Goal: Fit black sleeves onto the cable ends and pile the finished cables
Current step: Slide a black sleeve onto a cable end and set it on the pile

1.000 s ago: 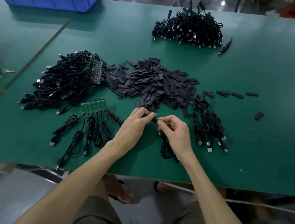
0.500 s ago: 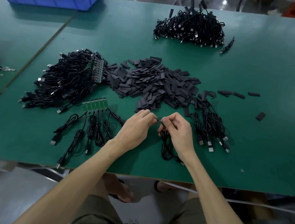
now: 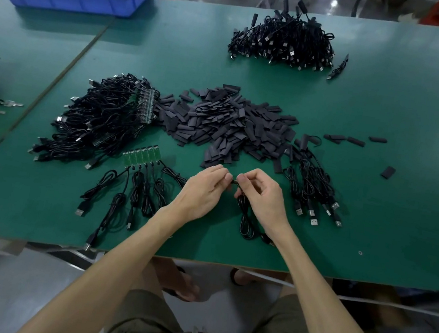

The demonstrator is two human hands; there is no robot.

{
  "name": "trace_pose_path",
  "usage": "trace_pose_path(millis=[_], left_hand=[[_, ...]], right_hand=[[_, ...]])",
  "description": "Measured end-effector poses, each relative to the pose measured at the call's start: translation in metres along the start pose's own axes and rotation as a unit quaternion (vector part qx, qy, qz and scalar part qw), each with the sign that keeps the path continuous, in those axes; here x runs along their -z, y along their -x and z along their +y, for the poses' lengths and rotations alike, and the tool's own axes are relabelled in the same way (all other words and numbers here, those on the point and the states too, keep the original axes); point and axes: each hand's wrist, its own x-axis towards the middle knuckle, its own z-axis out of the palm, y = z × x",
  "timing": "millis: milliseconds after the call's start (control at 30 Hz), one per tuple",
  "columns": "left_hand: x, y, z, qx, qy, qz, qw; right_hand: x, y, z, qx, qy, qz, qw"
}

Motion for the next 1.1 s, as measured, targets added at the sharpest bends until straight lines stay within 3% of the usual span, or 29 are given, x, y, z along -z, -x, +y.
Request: trace_pose_path(millis=[167, 500, 1100], left_hand=[[0.000, -0.002, 0.000, 0.013, 0.043, 0.015, 0.999], [-0.001, 0.000, 0.001, -0.001, -0.016, -0.014, 1.000], [-0.002, 0.001, 0.006, -0.091, -0.065, -0.039, 0.993]], right_hand=[[0.011, -0.001, -0.005, -0.020, 0.014, -0.073, 0.997], [0.008, 0.013, -0.001, 0.013, 0.030, 0.042, 0.999], [0.014, 0.014, 0.000, 0.005, 0.009, 0.038, 0.999]])
